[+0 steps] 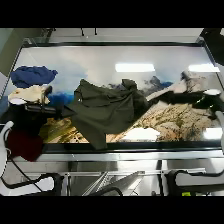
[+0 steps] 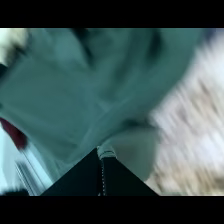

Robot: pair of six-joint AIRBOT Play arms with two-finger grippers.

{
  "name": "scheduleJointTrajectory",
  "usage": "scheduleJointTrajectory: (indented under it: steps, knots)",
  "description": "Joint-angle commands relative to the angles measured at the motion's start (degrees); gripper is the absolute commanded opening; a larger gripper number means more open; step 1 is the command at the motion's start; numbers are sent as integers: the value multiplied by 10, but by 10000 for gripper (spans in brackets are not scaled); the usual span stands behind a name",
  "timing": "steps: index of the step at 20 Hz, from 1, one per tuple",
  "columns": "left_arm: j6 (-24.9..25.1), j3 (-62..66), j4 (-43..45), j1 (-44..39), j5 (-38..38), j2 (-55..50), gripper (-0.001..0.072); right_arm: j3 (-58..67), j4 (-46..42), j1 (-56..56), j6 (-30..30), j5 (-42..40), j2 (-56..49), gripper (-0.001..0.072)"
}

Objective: Fold the shirts.

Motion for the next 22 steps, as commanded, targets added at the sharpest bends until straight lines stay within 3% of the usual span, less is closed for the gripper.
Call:
scheduleJointTrajectory:
  steps: [1,3,5,8,11,14,18,20,22]
  knots:
    - [-23,143,-117,30,-64,109,12,107,168,-93,14,5,129,21]
    - [-49,261,-148,62,-57,161,12,166,172,-153,46,-23,210,22]
    - [-74,375,-151,94,-40,206,12,211,172,-172,39,-54,277,21]
    - [-74,525,-134,159,4,266,12,272,165,-172,-26,-155,350,22]
    - [-80,626,-71,214,-5,279,12,325,57,-174,-32,-202,387,21]
    - [-84,574,-63,174,-16,250,12,315,40,-212,15,-149,351,21]
    - [-51,422,-7,51,-27,158,12,205,127,-215,-9,-50,248,20]
    - [-38,364,47,-16,3,94,12,117,99,-136,-43,-74,203,20]
    - [-27,324,94,-60,53,21,12,32,25,-33,-66,-176,147,20]
